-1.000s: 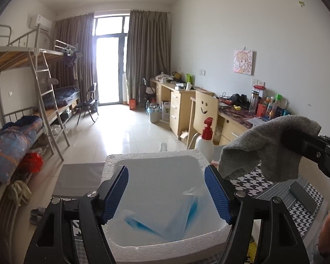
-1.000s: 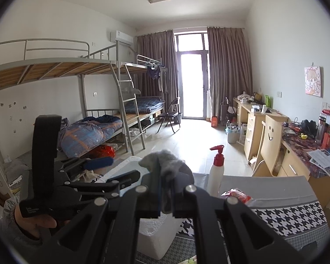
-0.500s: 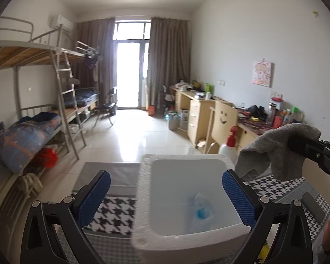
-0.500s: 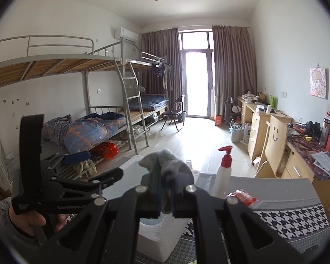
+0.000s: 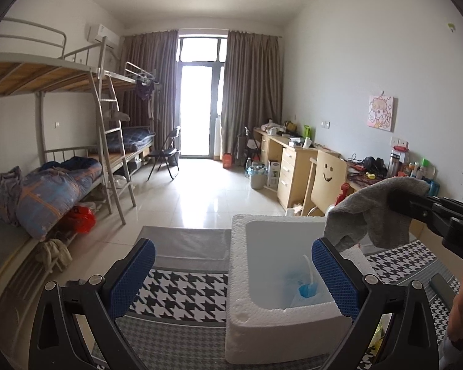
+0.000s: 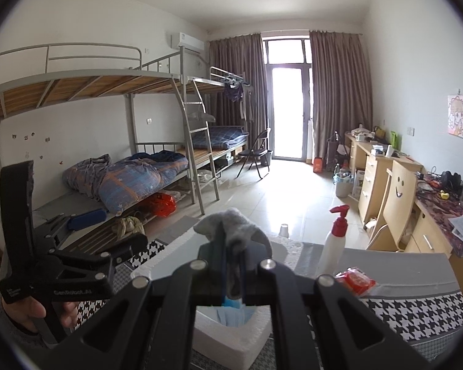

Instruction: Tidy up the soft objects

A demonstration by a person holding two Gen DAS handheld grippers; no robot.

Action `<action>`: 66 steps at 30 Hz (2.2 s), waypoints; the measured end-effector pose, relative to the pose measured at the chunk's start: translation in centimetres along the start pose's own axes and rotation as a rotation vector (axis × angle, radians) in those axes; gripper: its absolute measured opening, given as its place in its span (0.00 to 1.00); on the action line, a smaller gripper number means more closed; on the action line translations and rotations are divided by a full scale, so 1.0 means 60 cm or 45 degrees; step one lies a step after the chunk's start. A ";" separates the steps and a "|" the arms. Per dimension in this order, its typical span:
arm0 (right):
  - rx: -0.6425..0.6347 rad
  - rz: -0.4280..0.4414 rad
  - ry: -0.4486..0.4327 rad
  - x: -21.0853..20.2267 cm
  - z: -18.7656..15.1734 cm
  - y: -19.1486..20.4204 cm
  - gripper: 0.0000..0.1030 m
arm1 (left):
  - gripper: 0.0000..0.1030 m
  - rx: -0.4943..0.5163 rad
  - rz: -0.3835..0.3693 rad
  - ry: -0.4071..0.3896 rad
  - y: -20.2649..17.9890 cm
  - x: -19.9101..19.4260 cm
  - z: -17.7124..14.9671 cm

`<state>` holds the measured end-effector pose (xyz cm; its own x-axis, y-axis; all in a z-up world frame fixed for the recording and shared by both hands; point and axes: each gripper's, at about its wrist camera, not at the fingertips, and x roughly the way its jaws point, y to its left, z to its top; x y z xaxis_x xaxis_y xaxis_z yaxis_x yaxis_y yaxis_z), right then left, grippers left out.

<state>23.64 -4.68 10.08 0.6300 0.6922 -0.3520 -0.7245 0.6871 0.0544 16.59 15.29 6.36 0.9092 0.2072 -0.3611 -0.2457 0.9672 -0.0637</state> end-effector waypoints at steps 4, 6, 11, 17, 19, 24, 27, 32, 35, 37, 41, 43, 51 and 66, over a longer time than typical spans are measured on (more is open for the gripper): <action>-0.012 0.010 0.023 0.010 0.000 0.009 0.09 | 0.99 -0.012 0.012 -0.019 0.005 -0.012 -0.006; -0.011 0.007 0.040 0.016 -0.001 0.009 0.09 | 0.99 -0.017 0.012 -0.025 0.007 -0.020 -0.009; -0.016 0.011 0.060 0.028 0.002 0.013 0.09 | 0.99 0.012 0.028 -0.045 0.007 -0.035 -0.012; -0.015 0.008 0.082 0.038 -0.004 0.016 0.09 | 0.99 0.025 0.029 -0.065 0.009 -0.050 -0.024; -0.015 0.006 0.094 0.043 -0.005 0.016 0.09 | 0.99 0.018 0.025 -0.065 0.013 -0.051 -0.028; -0.028 0.007 0.130 0.058 -0.008 0.024 0.09 | 0.99 0.003 0.033 -0.067 0.019 -0.051 -0.031; -0.022 0.003 0.148 0.064 -0.008 0.022 0.09 | 0.99 0.000 0.032 -0.069 0.020 -0.052 -0.034; -0.007 -0.003 0.182 0.074 -0.012 0.019 0.09 | 0.99 -0.018 0.020 -0.072 0.023 -0.054 -0.039; 0.002 0.034 0.216 0.082 -0.016 0.019 0.14 | 0.99 -0.035 0.012 -0.063 0.021 -0.050 -0.045; -0.004 0.053 0.233 0.088 -0.018 0.019 0.32 | 0.99 -0.034 0.009 -0.058 0.020 -0.049 -0.048; -0.037 0.030 0.208 0.084 -0.023 0.021 0.74 | 0.99 -0.052 0.003 -0.059 0.023 -0.052 -0.052; -0.035 0.044 0.222 0.081 -0.029 0.024 0.74 | 0.99 -0.065 -0.003 -0.058 0.025 -0.054 -0.053; -0.030 0.035 0.192 0.061 -0.026 0.018 0.74 | 0.99 -0.058 -0.004 -0.045 0.014 -0.053 -0.060; -0.002 -0.013 0.057 -0.009 -0.036 0.001 0.94 | 0.99 -0.057 -0.033 -0.036 -0.012 -0.069 -0.066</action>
<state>22.66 -5.51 8.27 0.6243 0.6745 -0.3940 -0.7186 0.6937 0.0491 11.69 13.15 4.23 0.9244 0.1865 -0.3327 -0.2359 0.9650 -0.1145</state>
